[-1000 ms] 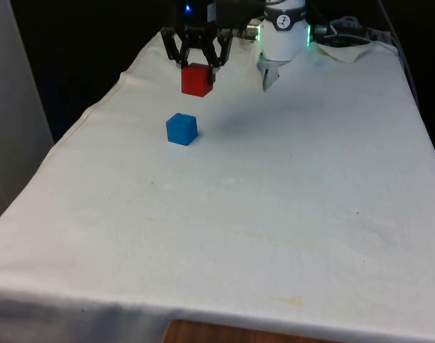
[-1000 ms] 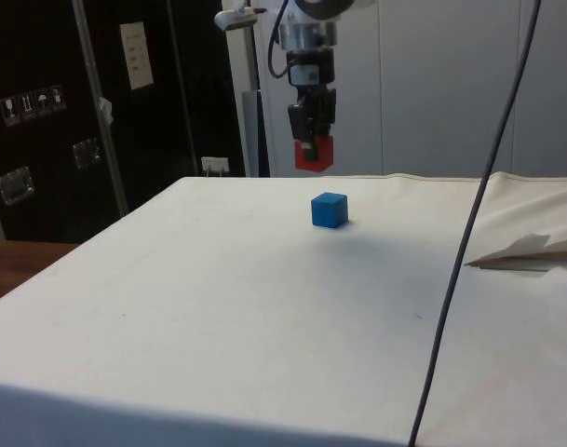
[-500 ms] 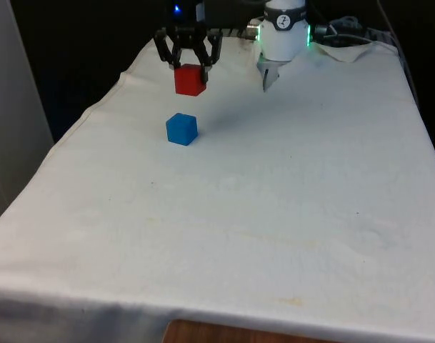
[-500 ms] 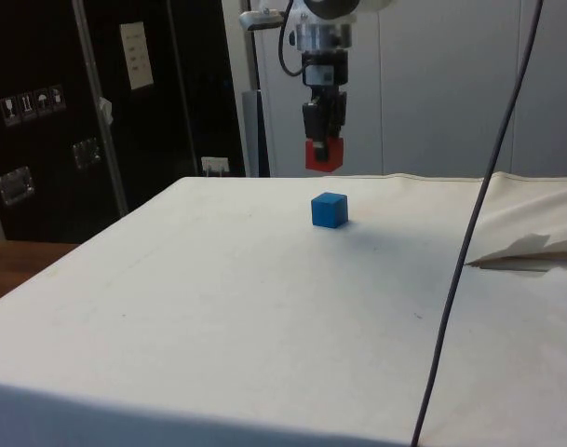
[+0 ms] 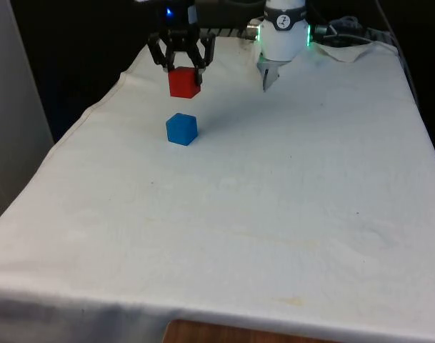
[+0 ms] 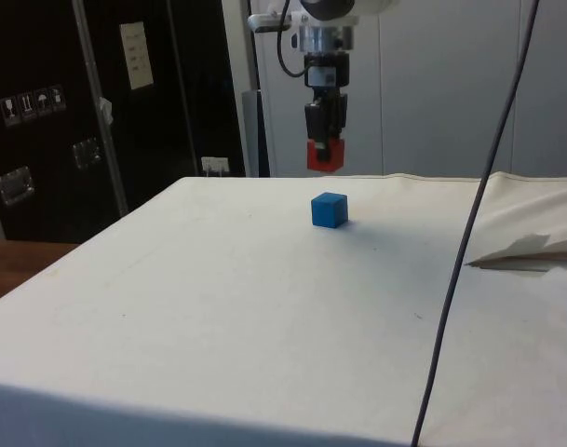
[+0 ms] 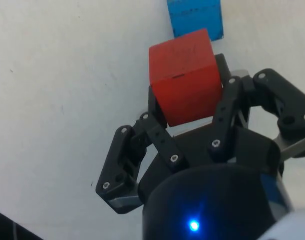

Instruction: Stack the two cubes.

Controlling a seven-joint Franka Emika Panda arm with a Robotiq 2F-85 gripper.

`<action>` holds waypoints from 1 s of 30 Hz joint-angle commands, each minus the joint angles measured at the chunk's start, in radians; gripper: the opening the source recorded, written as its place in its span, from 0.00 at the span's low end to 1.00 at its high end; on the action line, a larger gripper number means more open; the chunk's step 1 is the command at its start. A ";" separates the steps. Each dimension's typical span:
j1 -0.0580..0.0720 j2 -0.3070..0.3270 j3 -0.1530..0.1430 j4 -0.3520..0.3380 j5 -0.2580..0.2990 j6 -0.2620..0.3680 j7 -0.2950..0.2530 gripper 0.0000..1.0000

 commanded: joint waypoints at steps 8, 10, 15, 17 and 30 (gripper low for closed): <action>-0.003 0.043 0.006 0.037 0.035 -0.019 -0.023 0.05; -0.004 0.055 0.007 0.045 0.036 -0.022 -0.024 0.05; -0.007 0.072 0.001 0.048 0.031 -0.020 -0.027 0.05; -0.007 0.075 0.001 0.049 0.030 -0.021 -0.027 0.05; -0.014 0.116 -0.010 0.065 0.029 -0.023 -0.038 0.05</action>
